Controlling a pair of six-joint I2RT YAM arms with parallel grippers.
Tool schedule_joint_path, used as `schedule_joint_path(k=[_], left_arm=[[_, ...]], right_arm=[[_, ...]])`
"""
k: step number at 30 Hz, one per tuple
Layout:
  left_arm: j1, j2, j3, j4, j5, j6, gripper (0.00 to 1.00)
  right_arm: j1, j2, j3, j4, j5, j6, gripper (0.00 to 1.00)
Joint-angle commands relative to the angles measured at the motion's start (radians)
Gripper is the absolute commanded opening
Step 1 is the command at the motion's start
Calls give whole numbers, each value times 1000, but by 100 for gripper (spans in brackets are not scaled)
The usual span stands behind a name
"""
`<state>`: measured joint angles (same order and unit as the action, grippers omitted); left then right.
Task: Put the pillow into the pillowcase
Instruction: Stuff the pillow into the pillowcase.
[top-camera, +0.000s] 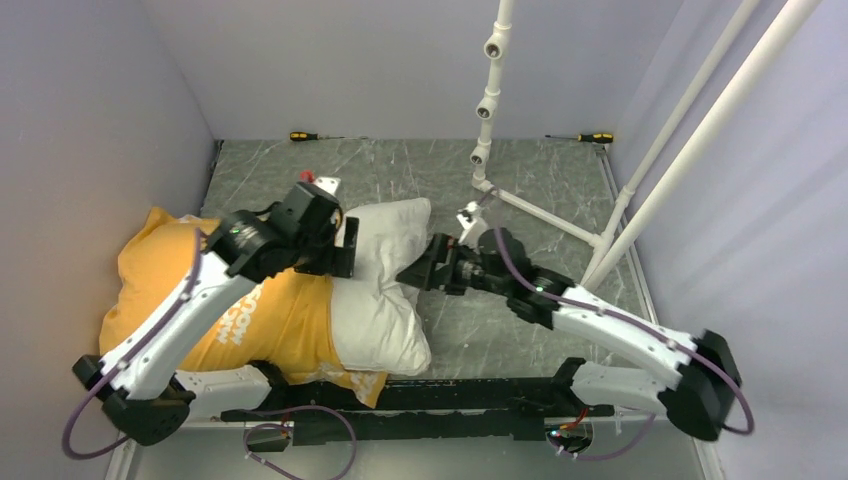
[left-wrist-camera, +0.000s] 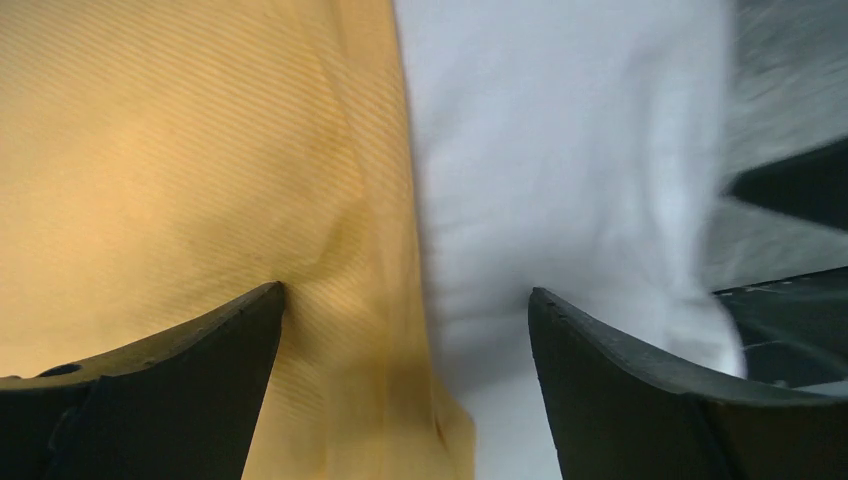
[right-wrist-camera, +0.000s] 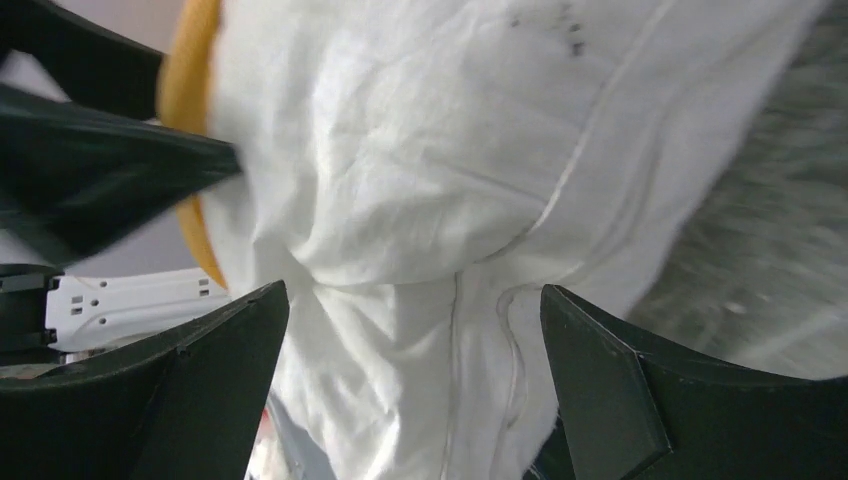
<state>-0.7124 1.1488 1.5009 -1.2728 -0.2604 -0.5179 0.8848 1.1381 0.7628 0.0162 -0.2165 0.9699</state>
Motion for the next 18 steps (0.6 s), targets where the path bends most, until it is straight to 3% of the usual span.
schedule_joint_path(k=[1, 5, 9, 13, 18], left_arm=[[15, 58, -136, 54, -29, -14, 93], [58, 82, -191, 77, -27, -3, 88], [109, 66, -200, 110, 4, 33, 88], [146, 63, -179, 95, 20, 56, 89], [154, 55, -160, 98, 53, 77, 90]], right_arm=[[-91, -192, -33, -307, 43, -50, 100], [-207, -322, -187, -326, -52, -8, 100], [-245, -333, -402, -80, -175, 134, 98], [-245, -219, -537, 184, -246, 233, 94], [-218, -8, -551, 536, -306, 292, 97]])
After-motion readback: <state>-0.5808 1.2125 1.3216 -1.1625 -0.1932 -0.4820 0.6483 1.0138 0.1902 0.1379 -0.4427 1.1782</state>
